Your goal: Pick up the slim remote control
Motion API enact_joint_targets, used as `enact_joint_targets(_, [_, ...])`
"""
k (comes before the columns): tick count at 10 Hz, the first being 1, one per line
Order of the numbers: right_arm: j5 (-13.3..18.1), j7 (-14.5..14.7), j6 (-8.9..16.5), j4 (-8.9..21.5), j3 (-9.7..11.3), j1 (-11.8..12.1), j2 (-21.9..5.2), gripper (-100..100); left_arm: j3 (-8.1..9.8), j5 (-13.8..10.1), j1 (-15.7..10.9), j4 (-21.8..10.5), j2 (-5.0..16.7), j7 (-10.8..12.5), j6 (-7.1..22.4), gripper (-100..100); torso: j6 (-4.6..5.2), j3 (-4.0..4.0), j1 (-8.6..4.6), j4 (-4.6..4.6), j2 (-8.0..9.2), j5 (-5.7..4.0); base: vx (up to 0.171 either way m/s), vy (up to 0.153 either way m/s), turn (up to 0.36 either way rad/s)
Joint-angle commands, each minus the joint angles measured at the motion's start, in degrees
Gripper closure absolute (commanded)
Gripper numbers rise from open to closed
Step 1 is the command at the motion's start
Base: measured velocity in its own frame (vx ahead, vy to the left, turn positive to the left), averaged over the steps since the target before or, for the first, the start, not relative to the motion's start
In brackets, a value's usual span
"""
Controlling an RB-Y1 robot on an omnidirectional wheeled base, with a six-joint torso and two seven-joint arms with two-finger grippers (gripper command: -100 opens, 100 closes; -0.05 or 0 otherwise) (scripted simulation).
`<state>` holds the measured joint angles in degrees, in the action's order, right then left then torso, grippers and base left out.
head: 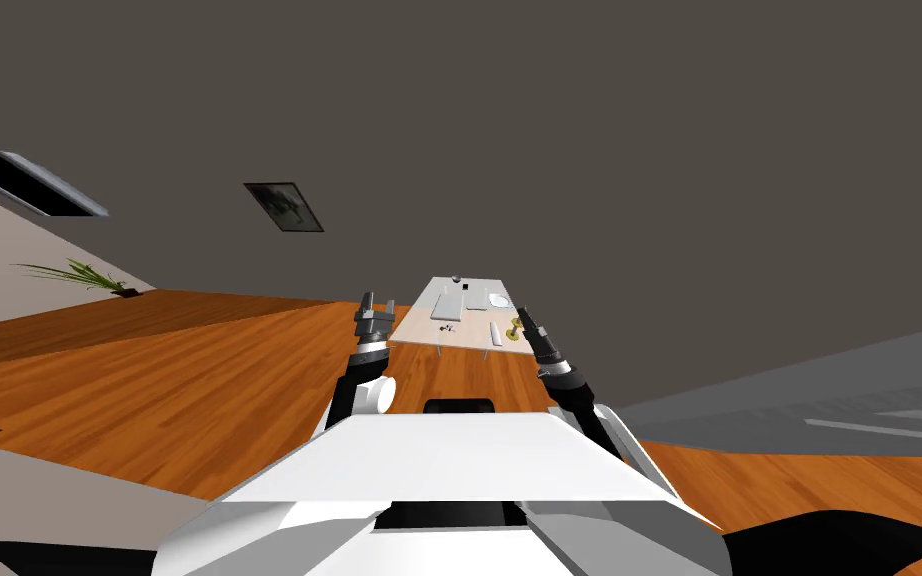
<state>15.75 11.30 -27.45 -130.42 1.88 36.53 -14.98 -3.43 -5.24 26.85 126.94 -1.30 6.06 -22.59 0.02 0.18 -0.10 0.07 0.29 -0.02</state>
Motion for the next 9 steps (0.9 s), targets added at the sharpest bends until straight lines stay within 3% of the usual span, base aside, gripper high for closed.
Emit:
enact_joint_targets(1, [2.86,1.11,-0.90,1.41,1.22,0.18,-1.94,-100,0.00,0.00,0.00,0.00,0.00,0.00,0.00,0,0.00,0.00,0.00,0.00,0.00,0.00,-0.095,0.004,0.250])
enact_joint_targets(2, [4.64,1.11,-0.90,1.41,1.22,0.18,-1.94,-100,-0.01,0.00,-0.01,0.00,0.00,0.00,0.00,0,-0.04,0.02,0.03,0.00,0.05,0.01,-0.076,0.002,0.131])
enact_joint_targets(3, [6.37,2.09,-1.82,2.93,2.32,0.15,-3.71,-100,0.00,0.00,0.00,0.00,0.00,0.00,0.00,0,0.00,0.00,0.01,0.00,0.00,0.00,-0.075,0.003,0.264])
enact_joint_targets(5, [8.48,2.09,-1.82,2.93,2.32,0.15,-3.71,-100,0.00,0.00,0.00,0.00,0.00,0.00,0.00,0,0.01,-0.02,-0.02,0.00,-0.03,0.00,-0.054,-0.003,0.052])
enact_joint_targets(8, [14.27,4.18,-3.79,6.51,4.79,-0.52,-7.43,-100,0.00,0.00,0.00,0.00,0.00,0.00,0.00,0,0.01,-0.04,-0.02,-0.01,-0.08,0.00,-0.072,0.001,0.225])
enact_joint_targets(9, [16.09,4.18,-3.79,6.51,4.79,-0.52,-7.43,-100,0.00,0.00,-0.01,0.00,0.00,0.00,0.00,0,-0.02,-0.01,-0.01,-0.01,0.00,0.00,-0.075,-0.009,0.155])
